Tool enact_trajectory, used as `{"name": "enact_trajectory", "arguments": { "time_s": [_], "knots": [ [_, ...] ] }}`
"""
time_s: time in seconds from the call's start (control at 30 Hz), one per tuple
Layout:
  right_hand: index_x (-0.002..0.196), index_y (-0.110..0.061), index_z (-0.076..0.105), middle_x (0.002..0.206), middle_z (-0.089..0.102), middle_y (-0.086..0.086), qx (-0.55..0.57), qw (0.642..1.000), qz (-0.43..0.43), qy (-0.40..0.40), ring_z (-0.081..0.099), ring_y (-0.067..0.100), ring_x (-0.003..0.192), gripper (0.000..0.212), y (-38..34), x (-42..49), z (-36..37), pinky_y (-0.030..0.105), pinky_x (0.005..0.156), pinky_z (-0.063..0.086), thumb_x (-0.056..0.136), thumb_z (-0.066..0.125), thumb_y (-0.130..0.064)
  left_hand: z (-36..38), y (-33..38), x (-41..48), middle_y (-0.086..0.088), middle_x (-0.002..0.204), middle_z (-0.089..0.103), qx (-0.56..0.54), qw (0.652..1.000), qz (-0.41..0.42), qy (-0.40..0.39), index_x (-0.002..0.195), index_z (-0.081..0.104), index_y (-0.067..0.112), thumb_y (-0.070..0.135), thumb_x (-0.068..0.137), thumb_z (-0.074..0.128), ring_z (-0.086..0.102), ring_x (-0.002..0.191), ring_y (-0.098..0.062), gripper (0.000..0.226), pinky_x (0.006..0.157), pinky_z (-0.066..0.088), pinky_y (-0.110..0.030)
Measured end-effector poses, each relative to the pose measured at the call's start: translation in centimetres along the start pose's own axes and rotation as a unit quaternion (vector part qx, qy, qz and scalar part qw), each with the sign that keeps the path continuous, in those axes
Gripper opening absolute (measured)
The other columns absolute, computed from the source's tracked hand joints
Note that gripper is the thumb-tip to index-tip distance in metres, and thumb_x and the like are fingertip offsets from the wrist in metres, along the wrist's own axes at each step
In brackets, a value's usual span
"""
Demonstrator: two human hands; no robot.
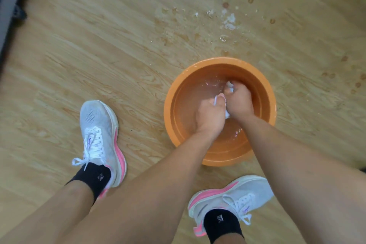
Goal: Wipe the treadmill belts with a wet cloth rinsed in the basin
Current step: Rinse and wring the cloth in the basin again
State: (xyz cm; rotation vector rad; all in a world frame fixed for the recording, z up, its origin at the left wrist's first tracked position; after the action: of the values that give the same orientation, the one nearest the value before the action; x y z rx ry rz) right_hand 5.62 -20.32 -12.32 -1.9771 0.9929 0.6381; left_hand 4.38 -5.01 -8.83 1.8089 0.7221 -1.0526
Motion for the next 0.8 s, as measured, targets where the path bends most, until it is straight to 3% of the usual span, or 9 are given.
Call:
{"name": "enact_trajectory", "arguments": {
  "time_s": [0.07,0.13,0.23,0.33,0.4,0.5,0.57,0.7,0.8],
  "knots": [
    [0.121,-0.012,0.07,0.123,0.073,0.009,-0.026,0.999,0.011,0.034,0.065,0.032,0.117,0.026,1.5,-0.3,-0.7,0.034,0.093,0.047,0.104,0.052,-0.021,-1.6,0.4,0.2,-0.003,0.081,0.064,0.041,0.997,0.035,0.064,0.083,0.055,0.021,0.044,0.1,0.059,0.056,0.082,-0.032,0.029,0.069,0.04,-0.037],
    [0.122,-0.016,0.071,0.126,0.074,0.007,0.0,0.998,0.029,0.057,0.065,0.034,0.121,0.027,2.7,-1.2,-0.6,0.037,0.099,0.049,0.103,0.055,-0.026,-3.2,-0.8,1.4,-0.011,0.115,0.07,0.069,0.992,-0.004,0.108,0.115,0.057,0.017,0.04,0.102,0.062,0.062,0.106,-0.037,0.027,0.084,0.043,-0.038],
    [0.08,-0.019,0.064,0.074,0.066,0.002,0.131,0.986,0.037,0.093,0.066,0.042,0.076,0.016,2.7,-2.6,0.4,0.053,0.071,0.057,0.083,0.061,-0.034,-2.9,-1.2,3.9,-0.013,0.14,0.064,0.056,0.993,-0.047,0.097,0.145,0.048,0.014,0.043,0.107,0.054,0.059,0.13,-0.037,0.049,0.104,0.043,-0.039],
    [0.07,-0.006,0.057,0.064,0.053,0.001,0.181,0.98,-0.013,0.079,0.05,0.022,0.062,0.027,0.2,-3.0,1.5,0.04,0.06,0.045,0.079,0.063,-0.031,0.7,-1.3,4.9,-0.011,0.117,0.073,-0.093,0.991,-0.094,0.008,0.126,0.066,0.015,0.058,0.109,0.032,0.07,0.106,-0.032,0.058,0.093,0.056,-0.039],
    [0.077,-0.007,0.057,0.068,0.055,-0.003,0.172,0.983,-0.016,0.06,0.049,0.016,0.066,0.033,-0.3,-2.5,1.9,0.037,0.065,0.046,0.086,0.066,-0.038,2.9,-1.2,3.8,-0.006,0.094,0.072,-0.174,0.971,-0.152,-0.061,0.115,0.068,0.018,0.062,0.109,0.024,0.068,0.079,-0.024,0.062,0.059,0.056,-0.027],
    [0.1,-0.022,0.067,0.095,0.067,-0.007,0.099,0.994,-0.002,0.04,0.062,0.018,0.09,0.02,-0.2,-1.7,1.9,0.038,0.085,0.053,0.098,0.067,-0.042,2.9,-0.9,3.1,-0.009,0.107,0.071,-0.117,0.977,-0.156,-0.083,0.125,0.066,0.016,0.055,0.111,0.025,0.063,0.077,-0.024,0.058,0.04,0.04,-0.02],
    [0.104,-0.023,0.067,0.108,0.072,0.0,0.052,0.998,0.003,0.034,0.065,0.027,0.102,0.015,-0.6,-1.3,2.2,0.034,0.081,0.048,0.102,0.063,-0.038,1.1,-1.2,3.1,-0.012,0.103,0.072,-0.049,0.989,-0.139,-0.02,0.119,0.069,0.012,0.051,0.11,0.036,0.063,0.07,-0.026,0.051,0.039,0.035,-0.02],
    [0.11,-0.019,0.073,0.114,0.074,0.008,0.041,0.997,0.046,0.035,0.065,0.032,0.103,0.022,0.0,-0.6,1.4,0.032,0.08,0.045,0.104,0.056,-0.032,-1.3,0.0,1.3,-0.002,0.062,0.054,-0.067,0.996,-0.02,0.063,0.068,0.057,0.015,0.038,0.105,0.058,0.05,0.063,-0.028,0.044,0.053,0.033,-0.032],
    [0.109,-0.013,0.074,0.108,0.076,0.008,0.036,0.997,0.048,0.05,0.068,0.033,0.105,0.027,2.0,-0.6,-1.1,0.034,0.085,0.049,0.105,0.054,-0.031,-1.0,0.7,-1.9,-0.02,0.083,0.065,-0.06,0.997,0.047,0.033,0.087,0.061,0.011,0.044,0.103,0.06,0.055,0.076,-0.036,0.037,0.071,0.044,-0.039]
  ]
}}
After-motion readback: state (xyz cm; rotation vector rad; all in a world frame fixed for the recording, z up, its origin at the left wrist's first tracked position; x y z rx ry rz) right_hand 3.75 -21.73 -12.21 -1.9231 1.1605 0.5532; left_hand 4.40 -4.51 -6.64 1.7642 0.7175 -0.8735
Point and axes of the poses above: each hand's wrist, its own x-axis towards the middle knuckle, its own z-axis out of the palm, y = z × x, the point moved 10 cm from there along x, towards the middle knuckle
